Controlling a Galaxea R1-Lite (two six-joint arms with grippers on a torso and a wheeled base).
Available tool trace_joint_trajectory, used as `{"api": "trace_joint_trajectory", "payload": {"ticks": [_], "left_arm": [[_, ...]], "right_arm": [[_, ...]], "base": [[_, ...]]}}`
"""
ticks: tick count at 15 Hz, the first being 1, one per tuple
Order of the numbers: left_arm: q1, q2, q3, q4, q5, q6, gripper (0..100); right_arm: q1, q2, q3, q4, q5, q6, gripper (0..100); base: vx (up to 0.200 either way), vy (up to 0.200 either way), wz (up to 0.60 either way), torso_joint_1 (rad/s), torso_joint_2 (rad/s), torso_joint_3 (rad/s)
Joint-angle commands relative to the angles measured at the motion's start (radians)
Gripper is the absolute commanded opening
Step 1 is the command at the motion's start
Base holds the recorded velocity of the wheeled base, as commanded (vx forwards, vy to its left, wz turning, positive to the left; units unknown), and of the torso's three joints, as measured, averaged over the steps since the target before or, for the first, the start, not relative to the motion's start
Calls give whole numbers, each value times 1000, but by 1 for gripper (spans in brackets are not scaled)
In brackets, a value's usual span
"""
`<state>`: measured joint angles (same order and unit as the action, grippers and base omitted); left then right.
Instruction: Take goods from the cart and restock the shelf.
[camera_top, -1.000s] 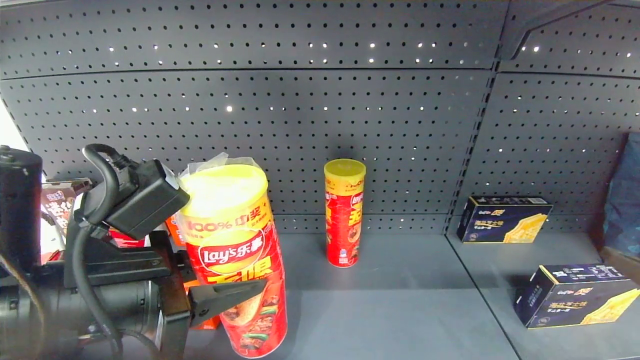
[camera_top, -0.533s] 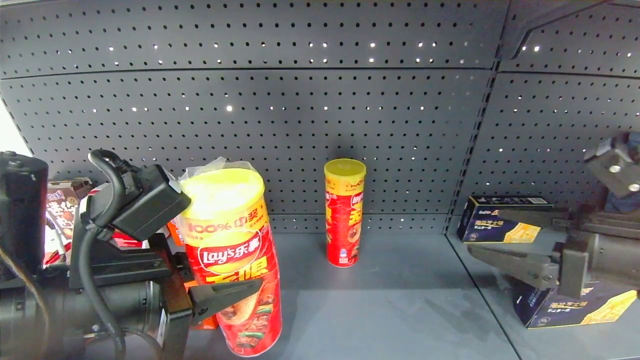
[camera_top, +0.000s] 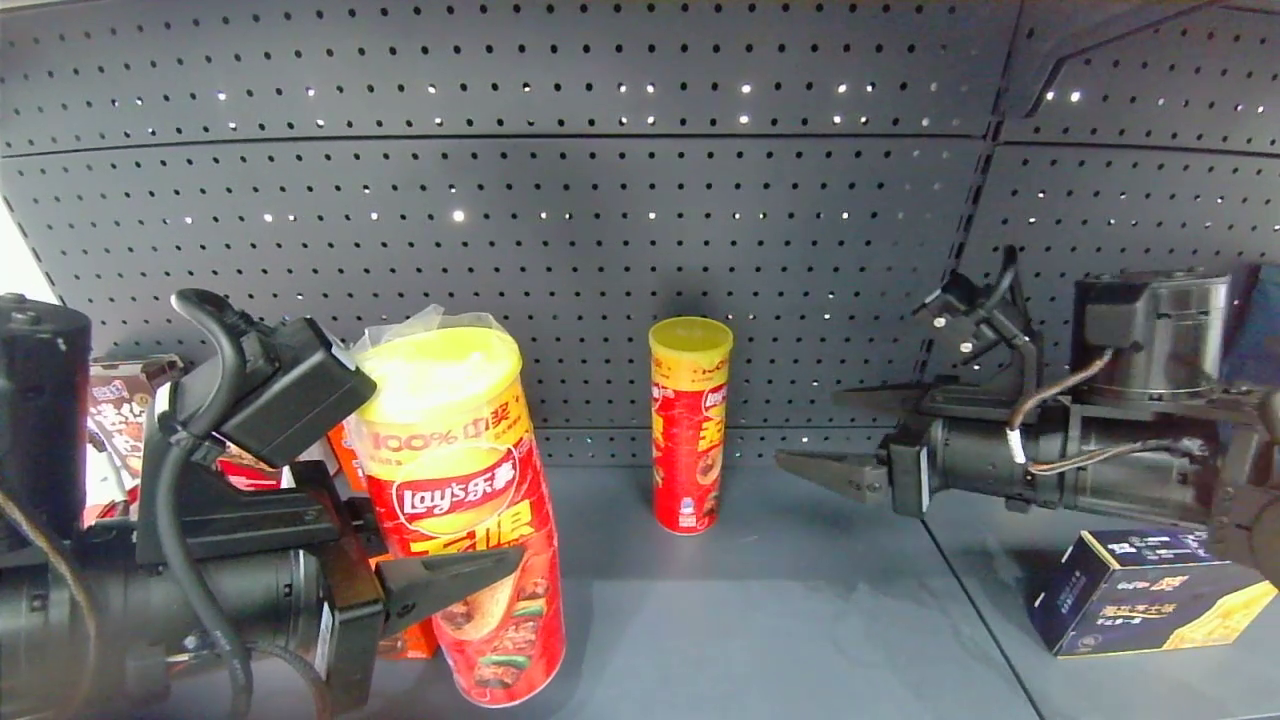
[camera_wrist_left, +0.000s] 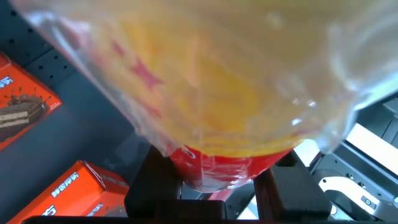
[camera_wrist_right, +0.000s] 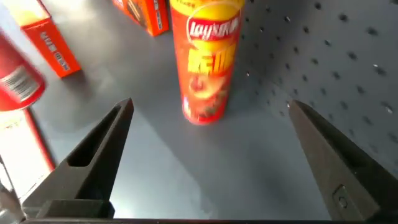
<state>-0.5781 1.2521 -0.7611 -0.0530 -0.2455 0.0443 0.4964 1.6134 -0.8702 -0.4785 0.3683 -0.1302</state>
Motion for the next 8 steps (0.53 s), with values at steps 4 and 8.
{"api": "trace_joint_trajectory", "payload": {"ticks": [4, 8], "left_arm": [[17, 6, 0, -1, -3, 0, 0], [17, 10, -1, -2, -3, 0, 0]], "right_arm": [[-25, 214, -58, -203, 164, -3, 100], [-56, 261, -78, -226, 259, -5, 100]], "base": [[0, 0, 0, 0, 0, 0], [0, 0, 0, 0, 0, 0]]}}
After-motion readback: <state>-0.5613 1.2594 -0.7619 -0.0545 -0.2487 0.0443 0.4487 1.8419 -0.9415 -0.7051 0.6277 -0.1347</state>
